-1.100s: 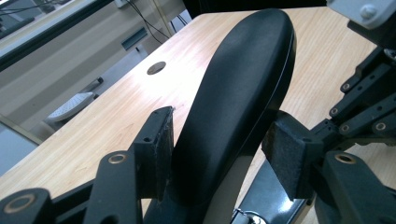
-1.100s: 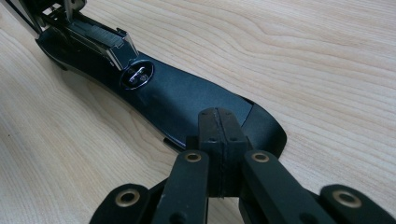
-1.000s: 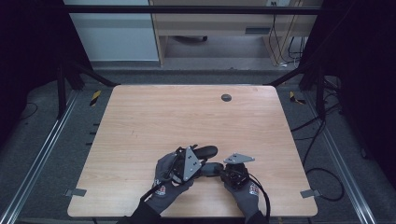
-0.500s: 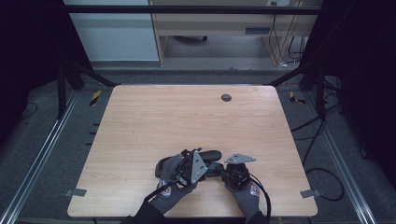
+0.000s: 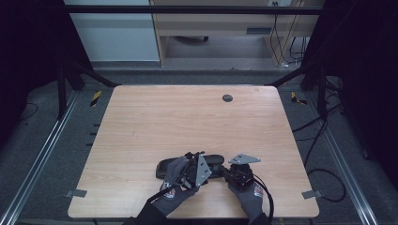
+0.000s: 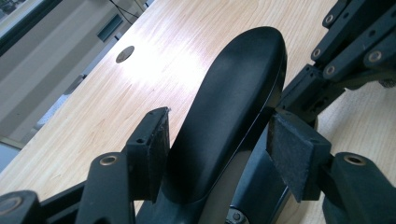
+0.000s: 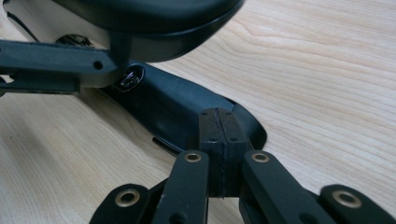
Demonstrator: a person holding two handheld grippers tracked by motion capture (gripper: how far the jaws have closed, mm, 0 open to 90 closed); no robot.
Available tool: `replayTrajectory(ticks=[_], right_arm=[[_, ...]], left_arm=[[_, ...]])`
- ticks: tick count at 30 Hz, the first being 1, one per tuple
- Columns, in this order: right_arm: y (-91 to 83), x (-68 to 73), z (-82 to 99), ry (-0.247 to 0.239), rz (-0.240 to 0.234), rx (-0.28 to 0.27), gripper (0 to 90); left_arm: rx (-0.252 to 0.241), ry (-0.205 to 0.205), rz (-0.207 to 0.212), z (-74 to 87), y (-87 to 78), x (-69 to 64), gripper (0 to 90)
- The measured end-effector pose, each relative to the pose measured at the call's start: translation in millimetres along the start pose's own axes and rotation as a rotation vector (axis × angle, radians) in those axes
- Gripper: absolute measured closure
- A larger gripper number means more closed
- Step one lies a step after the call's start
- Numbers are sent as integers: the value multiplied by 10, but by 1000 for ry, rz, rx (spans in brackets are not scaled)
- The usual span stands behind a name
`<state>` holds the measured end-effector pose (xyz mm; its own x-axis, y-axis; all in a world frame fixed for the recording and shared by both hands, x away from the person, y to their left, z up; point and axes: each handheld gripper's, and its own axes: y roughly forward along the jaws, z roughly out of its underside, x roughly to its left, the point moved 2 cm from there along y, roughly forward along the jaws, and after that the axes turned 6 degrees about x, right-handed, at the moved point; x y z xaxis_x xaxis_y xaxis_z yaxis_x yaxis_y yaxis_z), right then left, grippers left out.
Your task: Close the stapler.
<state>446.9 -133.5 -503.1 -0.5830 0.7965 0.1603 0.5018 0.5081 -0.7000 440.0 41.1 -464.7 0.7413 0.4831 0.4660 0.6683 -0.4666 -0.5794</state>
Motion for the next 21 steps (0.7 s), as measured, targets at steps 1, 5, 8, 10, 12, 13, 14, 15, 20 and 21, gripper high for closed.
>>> replayTrajectory(ticks=[1, 5, 8, 10, 12, 13, 14, 15, 20, 21], right_arm=[[-7, -5, -1, 0, 1, -2, 900], [-37, -3, -9, 12, 11, -6, 900], [-71, -26, -20, 16, 17, -21, 900], [-118, -46, -38, 24, 24, -41, 900], [-153, -55, -51, 36, 27, -59, 900], [-196, -71, -63, 43, 24, -74, 900], [-241, -80, -79, 49, 25, -89, 900], [-336, -90, -121, 32, 41, -116, 900], [-517, -74, -218, 23, 27, -193, 900], [-573, -56, -262, 18, 23, -221, 900]], left_arm=[[-2, -3, 6, 2, -5, -1, 396], [-30, -65, 42, 2, -82, 0, 310], [-45, -91, 41, 11, -209, 63, 308], [-56, -128, 45, 40, -313, 139, 307], [-78, -184, 53, 96, -419, 234, 308], [-85, -213, 50, 136, -474, 290, 308], [-85, -240, 42, 184, -529, 352, 308], [-94, -291, 19, 296, -633, 478, 308], [-92, -375, -41, 586, -828, 712, 311], [-77, -424, -66, 762, -909, 798, 312]])
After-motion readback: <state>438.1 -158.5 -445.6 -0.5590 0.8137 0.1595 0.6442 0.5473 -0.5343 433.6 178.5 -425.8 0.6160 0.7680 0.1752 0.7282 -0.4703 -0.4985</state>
